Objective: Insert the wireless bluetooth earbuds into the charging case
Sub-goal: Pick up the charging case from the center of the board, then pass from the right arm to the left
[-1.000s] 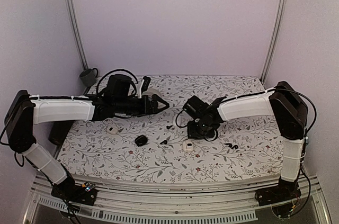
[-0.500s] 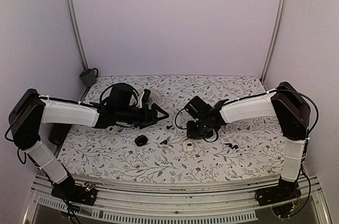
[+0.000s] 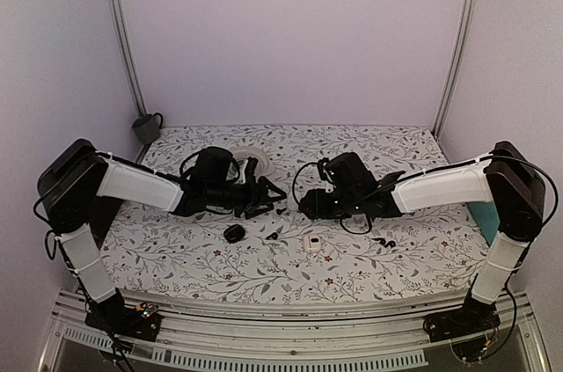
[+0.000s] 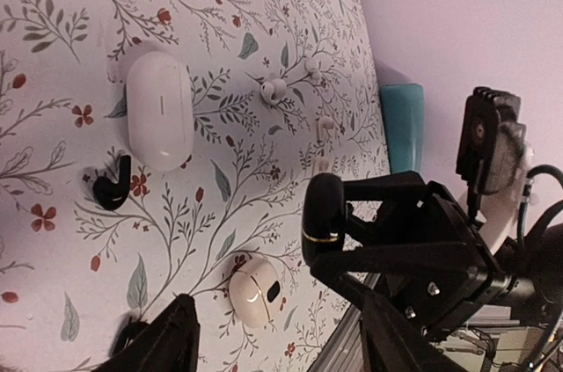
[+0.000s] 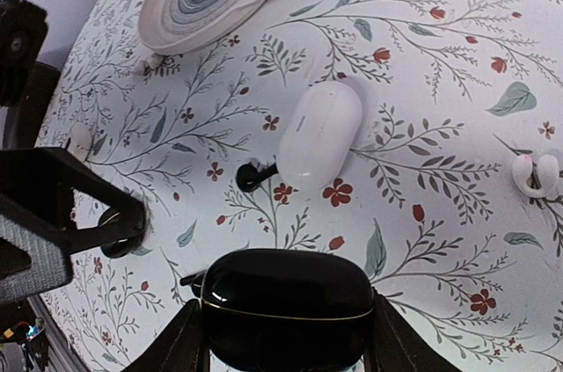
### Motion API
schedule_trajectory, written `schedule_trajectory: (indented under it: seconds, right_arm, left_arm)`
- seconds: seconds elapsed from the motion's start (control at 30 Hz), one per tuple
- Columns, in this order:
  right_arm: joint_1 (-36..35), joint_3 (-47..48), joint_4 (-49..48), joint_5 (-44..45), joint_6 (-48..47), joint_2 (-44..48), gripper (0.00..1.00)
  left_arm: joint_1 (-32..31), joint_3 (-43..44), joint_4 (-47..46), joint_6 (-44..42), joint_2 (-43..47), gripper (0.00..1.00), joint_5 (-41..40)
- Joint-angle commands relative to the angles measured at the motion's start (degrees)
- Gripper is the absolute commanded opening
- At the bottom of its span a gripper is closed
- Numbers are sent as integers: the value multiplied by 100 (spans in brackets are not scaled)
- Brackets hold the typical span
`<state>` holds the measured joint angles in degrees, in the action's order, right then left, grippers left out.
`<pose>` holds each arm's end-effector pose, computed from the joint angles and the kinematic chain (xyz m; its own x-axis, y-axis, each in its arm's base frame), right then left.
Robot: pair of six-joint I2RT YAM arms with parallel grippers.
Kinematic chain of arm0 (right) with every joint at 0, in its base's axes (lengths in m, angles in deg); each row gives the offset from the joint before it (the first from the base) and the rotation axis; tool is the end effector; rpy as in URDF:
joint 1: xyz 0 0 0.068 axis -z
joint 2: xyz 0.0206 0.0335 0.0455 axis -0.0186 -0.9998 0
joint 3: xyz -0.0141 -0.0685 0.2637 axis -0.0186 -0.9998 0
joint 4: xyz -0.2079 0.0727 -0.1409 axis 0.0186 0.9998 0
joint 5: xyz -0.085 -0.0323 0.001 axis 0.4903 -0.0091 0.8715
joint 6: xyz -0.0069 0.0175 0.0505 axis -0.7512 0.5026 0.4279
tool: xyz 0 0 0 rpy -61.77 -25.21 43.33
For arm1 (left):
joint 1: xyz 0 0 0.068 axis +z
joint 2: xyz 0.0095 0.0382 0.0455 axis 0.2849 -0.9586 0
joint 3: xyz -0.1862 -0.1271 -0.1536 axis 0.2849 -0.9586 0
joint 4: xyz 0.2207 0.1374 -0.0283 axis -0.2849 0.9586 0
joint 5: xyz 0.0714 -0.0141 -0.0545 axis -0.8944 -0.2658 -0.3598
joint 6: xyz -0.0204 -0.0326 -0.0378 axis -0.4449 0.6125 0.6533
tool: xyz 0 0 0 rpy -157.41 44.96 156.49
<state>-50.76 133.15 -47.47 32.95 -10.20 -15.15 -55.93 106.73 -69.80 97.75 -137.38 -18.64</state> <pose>0.2463 0.2869 0.1769 -0.7943 -0.0229 -0.6071 -0.3234 0.8619 0.3906 0.2735 -0.2452 0.1673 -0.9386 -0.1990 -0.2818 0.1489 0.5032 -0.8513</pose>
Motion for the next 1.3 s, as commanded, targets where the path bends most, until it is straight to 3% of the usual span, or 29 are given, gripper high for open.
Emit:
schedule_trajectory:
  seconds: [0.0, 0.33, 0.9, 1.0, 1.1, 1.27]
  right_arm:
    - [13, -267, -983, -460, -415, 329, 49]
    - [-149, -342, -1195, -496, -1247, 425, 52]
    - [-244, -29, -969, -546, -1677, 185, 52]
    - [-252, 5, -928, -563, -1680, 144, 52]
    - [-253, 7, -925, -577, -1651, 142, 52]
    - [-248, 13, -885, -586, -1597, 190, 62]
  left_arm:
    - [12, 464, -126, -38, -299, 63, 251]
    - [-99, 822, 51, -160, -592, 59, 560]
    - [-304, 1111, 182, -285, -914, 47, 771]
    - [-315, 1120, 179, -300, -938, 39, 781]
    - [-322, 1129, 146, -324, -952, 23, 829]
    - [-319, 1113, 83, -442, -927, 2, 923]
